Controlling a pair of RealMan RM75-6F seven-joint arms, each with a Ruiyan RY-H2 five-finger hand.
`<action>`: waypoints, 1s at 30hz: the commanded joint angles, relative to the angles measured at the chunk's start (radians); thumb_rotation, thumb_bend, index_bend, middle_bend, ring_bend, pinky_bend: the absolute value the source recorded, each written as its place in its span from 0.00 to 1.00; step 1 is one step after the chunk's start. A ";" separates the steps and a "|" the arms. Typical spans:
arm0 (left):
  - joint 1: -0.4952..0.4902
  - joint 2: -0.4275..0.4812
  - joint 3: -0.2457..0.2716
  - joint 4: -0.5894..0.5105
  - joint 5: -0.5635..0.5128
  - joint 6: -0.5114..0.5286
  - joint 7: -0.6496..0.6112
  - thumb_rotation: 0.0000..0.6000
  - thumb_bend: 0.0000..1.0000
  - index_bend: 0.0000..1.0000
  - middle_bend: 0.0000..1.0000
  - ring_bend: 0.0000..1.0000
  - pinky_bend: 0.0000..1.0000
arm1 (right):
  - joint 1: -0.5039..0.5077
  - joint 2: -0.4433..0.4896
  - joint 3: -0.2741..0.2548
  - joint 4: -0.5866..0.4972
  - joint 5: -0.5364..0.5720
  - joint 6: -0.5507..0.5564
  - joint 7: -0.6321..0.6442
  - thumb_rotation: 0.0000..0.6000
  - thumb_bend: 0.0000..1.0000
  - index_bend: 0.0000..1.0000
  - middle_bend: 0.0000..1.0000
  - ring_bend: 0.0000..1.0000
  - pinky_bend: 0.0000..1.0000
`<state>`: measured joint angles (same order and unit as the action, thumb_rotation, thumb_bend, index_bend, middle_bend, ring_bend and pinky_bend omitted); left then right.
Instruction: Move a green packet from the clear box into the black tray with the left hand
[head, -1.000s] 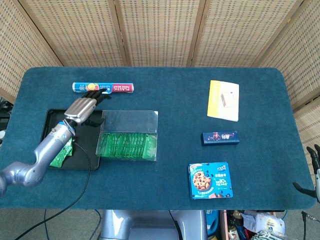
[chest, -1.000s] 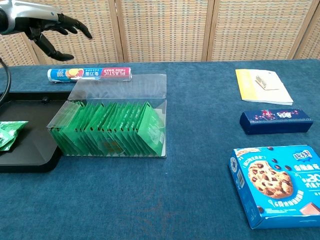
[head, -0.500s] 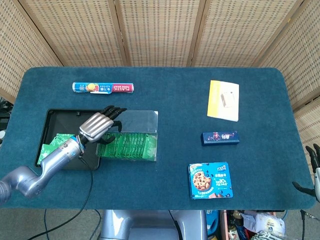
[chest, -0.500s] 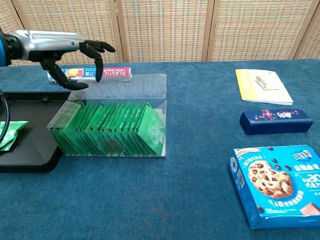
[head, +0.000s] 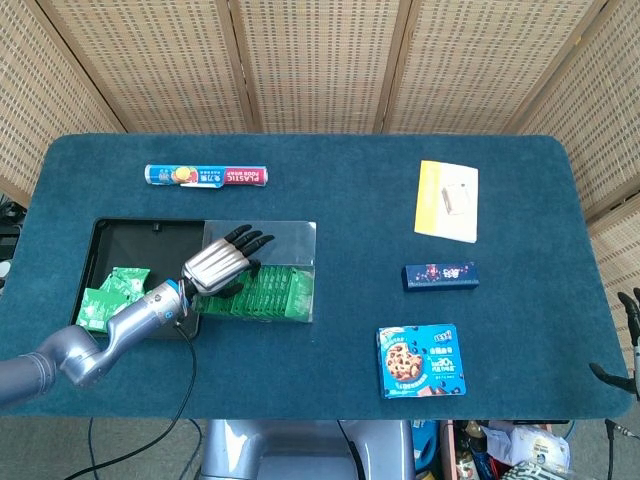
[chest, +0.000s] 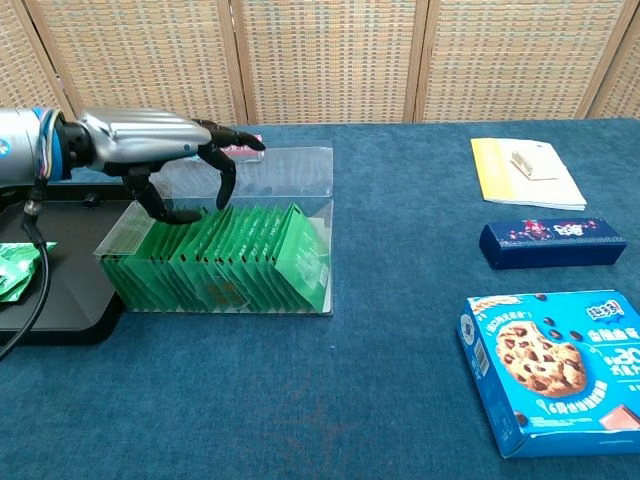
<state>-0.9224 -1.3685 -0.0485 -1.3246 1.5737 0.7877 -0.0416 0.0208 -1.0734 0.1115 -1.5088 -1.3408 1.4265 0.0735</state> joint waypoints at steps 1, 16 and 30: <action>-0.002 -0.014 0.012 0.019 0.010 0.008 0.007 1.00 0.40 0.46 0.00 0.00 0.00 | -0.001 0.001 0.001 0.001 0.001 0.000 0.002 1.00 0.00 0.00 0.00 0.00 0.00; -0.005 -0.059 0.024 0.080 0.030 0.048 0.015 1.00 0.40 0.46 0.00 0.00 0.00 | 0.000 0.002 0.003 0.004 0.005 -0.004 0.009 1.00 0.00 0.00 0.00 0.00 0.00; -0.003 -0.070 0.032 0.104 0.013 0.044 0.028 1.00 0.40 0.46 0.00 0.00 0.00 | 0.001 0.000 0.003 0.006 0.008 -0.008 0.006 1.00 0.00 0.00 0.00 0.00 0.00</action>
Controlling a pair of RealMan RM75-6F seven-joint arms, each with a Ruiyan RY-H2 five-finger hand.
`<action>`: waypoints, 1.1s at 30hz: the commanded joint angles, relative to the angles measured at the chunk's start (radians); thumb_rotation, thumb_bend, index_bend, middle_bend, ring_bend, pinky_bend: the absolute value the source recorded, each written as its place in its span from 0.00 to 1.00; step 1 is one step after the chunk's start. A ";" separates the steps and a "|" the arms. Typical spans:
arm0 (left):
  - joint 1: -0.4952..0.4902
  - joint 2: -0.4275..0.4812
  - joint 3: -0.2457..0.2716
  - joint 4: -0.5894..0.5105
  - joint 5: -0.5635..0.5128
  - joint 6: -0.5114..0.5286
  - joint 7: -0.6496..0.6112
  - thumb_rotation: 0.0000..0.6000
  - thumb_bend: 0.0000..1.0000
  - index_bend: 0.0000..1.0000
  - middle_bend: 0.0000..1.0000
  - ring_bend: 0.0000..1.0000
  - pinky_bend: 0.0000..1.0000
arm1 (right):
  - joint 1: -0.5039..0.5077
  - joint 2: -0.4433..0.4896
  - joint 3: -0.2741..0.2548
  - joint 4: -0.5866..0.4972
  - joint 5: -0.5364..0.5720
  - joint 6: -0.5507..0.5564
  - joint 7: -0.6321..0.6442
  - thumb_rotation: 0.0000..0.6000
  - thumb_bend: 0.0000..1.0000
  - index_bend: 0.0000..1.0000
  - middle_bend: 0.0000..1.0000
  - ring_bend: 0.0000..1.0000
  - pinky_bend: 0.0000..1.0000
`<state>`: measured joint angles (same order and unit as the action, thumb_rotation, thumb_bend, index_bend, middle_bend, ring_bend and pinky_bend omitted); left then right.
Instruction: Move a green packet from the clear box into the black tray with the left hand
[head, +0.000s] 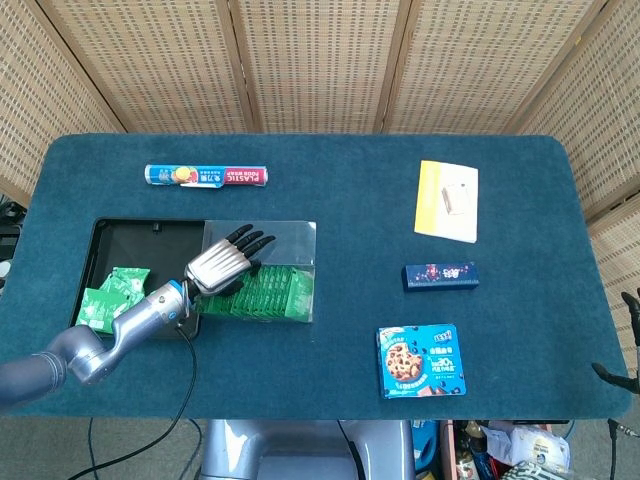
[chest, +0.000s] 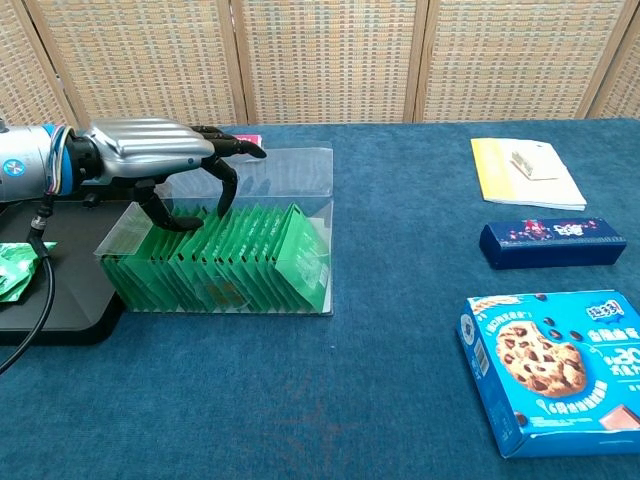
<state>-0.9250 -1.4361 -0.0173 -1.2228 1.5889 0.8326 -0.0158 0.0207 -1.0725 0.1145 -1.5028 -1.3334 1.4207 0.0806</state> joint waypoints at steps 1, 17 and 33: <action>0.001 -0.004 0.000 0.004 -0.004 0.000 0.002 1.00 0.40 0.46 0.00 0.00 0.00 | 0.001 -0.001 0.000 0.000 0.001 -0.003 -0.001 1.00 0.00 0.00 0.00 0.00 0.00; -0.004 -0.023 -0.002 0.017 -0.011 0.009 0.022 1.00 0.40 0.46 0.00 0.00 0.00 | 0.001 0.000 0.000 0.001 0.001 -0.005 0.001 1.00 0.00 0.00 0.00 0.00 0.00; -0.013 -0.052 -0.003 0.031 -0.020 0.002 0.041 1.00 0.40 0.47 0.00 0.00 0.00 | 0.002 0.000 0.000 0.004 0.004 -0.009 0.007 1.00 0.00 0.00 0.00 0.00 0.00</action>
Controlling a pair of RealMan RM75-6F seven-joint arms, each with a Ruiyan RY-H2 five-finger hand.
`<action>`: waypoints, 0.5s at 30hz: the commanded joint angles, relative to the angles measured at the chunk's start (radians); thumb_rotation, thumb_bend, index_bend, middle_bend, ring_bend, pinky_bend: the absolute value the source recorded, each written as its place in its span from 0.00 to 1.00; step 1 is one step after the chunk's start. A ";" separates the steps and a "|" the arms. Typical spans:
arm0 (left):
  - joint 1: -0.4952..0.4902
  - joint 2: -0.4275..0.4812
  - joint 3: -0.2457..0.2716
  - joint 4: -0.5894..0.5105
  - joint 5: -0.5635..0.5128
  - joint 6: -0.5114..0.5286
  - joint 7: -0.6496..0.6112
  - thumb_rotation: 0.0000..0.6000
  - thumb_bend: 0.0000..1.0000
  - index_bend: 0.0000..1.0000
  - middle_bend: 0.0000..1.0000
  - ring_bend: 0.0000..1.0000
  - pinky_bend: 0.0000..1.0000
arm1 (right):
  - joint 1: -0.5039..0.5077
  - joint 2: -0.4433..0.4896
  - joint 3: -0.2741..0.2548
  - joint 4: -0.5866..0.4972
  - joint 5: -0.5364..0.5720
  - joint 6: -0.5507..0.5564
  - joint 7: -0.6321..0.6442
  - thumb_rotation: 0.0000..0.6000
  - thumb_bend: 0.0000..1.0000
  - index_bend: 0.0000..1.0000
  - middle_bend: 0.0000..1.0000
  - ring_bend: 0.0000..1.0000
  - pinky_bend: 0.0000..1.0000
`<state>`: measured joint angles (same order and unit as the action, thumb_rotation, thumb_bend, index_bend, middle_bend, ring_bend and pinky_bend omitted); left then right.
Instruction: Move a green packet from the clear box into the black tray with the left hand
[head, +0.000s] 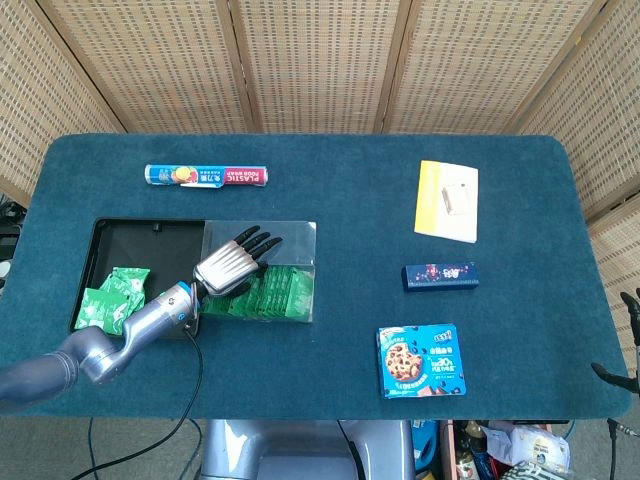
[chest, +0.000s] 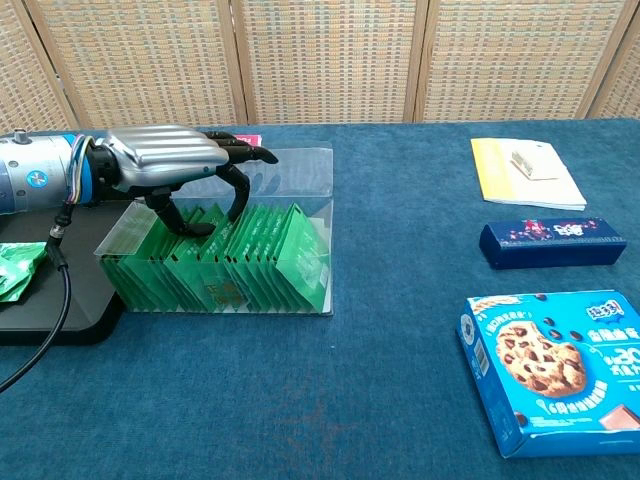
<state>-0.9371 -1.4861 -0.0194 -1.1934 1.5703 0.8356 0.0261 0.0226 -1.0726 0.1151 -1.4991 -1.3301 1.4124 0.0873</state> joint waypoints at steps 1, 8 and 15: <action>-0.001 -0.003 -0.001 0.003 -0.002 -0.001 0.000 1.00 0.40 0.47 0.00 0.00 0.00 | 0.000 0.000 0.000 0.001 0.000 -0.001 0.001 1.00 0.00 0.00 0.00 0.00 0.00; -0.006 -0.011 -0.006 0.007 -0.007 -0.002 -0.003 1.00 0.40 0.52 0.00 0.00 0.00 | 0.001 0.000 0.000 0.002 0.001 -0.005 0.004 1.00 0.00 0.00 0.00 0.00 0.00; -0.011 -0.017 -0.007 0.012 -0.012 -0.006 0.004 1.00 0.41 0.57 0.00 0.00 0.00 | 0.001 0.001 0.001 0.003 0.003 -0.005 0.008 1.00 0.00 0.00 0.00 0.00 0.00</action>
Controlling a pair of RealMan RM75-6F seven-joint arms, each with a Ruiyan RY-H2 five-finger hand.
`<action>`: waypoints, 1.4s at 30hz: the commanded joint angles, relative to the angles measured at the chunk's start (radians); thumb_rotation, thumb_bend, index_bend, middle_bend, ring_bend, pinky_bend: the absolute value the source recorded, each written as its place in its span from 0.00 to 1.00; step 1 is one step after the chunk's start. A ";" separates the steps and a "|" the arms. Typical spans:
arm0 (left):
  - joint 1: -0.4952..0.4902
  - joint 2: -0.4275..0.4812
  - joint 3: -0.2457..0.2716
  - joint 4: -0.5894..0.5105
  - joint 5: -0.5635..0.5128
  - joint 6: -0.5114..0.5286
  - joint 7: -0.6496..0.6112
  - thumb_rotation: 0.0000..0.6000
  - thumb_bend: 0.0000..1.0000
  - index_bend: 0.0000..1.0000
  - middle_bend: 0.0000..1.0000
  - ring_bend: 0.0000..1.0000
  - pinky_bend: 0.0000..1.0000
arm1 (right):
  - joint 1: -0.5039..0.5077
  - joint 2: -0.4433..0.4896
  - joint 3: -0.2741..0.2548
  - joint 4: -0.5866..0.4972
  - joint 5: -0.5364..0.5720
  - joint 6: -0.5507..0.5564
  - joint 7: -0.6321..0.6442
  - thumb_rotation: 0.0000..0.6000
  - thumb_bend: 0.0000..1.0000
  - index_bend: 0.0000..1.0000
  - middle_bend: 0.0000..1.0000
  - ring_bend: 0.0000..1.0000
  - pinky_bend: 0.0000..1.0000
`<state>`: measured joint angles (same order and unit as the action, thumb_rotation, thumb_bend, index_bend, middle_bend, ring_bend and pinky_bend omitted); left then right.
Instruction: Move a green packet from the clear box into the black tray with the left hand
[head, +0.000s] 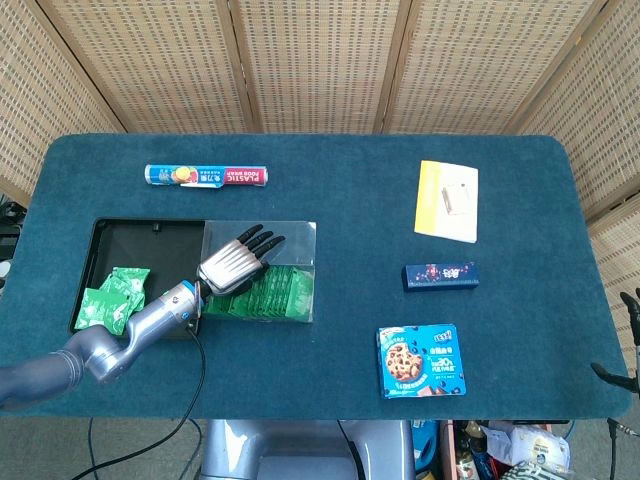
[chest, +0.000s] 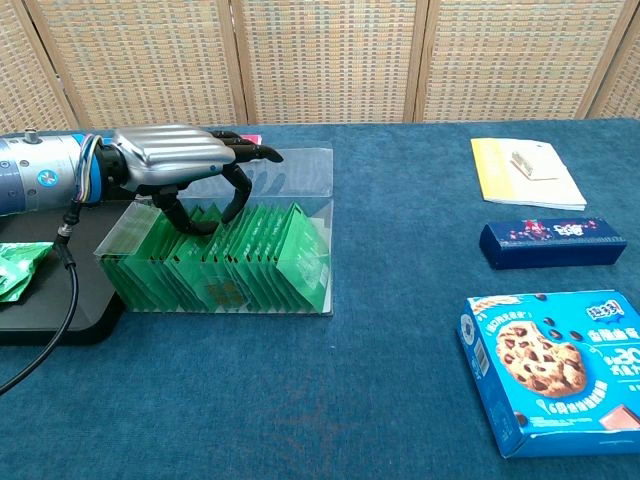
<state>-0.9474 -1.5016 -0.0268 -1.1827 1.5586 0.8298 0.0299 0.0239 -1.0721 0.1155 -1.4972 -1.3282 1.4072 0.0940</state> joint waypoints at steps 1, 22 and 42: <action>-0.001 -0.002 0.000 0.001 -0.001 -0.001 0.001 1.00 0.40 0.57 0.00 0.00 0.00 | 0.000 0.000 0.001 0.001 0.001 0.000 0.001 1.00 0.00 0.00 0.00 0.00 0.00; -0.009 -0.022 0.004 0.020 -0.003 -0.005 0.000 1.00 0.45 0.68 0.00 0.00 0.00 | 0.000 0.002 0.000 0.003 0.002 -0.004 0.007 1.00 0.00 0.00 0.00 0.00 0.00; -0.005 0.029 -0.007 -0.032 0.001 0.029 0.000 1.00 0.48 0.71 0.00 0.00 0.00 | -0.001 0.002 -0.001 0.001 -0.002 0.000 0.010 1.00 0.00 0.00 0.00 0.00 0.00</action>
<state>-0.9536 -1.4766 -0.0328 -1.2108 1.5590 0.8559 0.0313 0.0224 -1.0697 0.1146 -1.4961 -1.3302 1.4068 0.1041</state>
